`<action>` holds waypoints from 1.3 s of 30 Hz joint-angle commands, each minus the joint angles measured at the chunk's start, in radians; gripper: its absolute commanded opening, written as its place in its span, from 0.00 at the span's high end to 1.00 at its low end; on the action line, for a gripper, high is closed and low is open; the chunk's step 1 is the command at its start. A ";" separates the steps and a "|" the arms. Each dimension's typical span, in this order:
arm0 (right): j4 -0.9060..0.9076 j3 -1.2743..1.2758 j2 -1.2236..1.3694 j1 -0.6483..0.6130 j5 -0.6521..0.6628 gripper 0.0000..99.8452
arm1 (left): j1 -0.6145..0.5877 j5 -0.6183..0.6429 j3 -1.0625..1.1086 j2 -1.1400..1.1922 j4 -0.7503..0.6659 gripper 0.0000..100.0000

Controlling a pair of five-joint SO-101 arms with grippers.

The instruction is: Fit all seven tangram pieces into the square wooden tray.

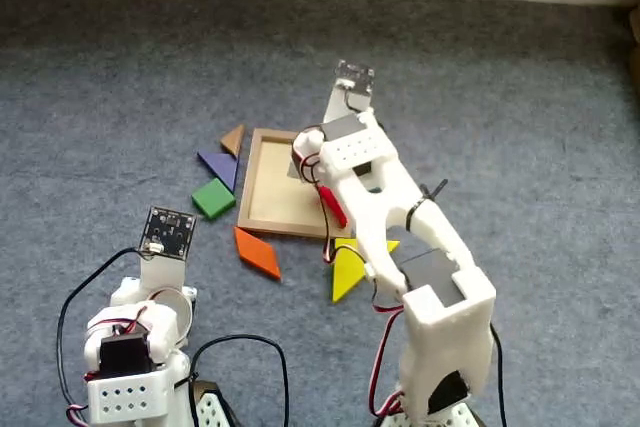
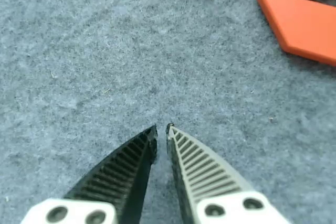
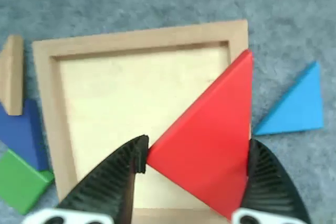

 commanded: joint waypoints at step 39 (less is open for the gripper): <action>0.085 -0.131 0.016 -0.031 0.054 0.62 | 0.007 0.006 0.019 -0.027 0.006 0.94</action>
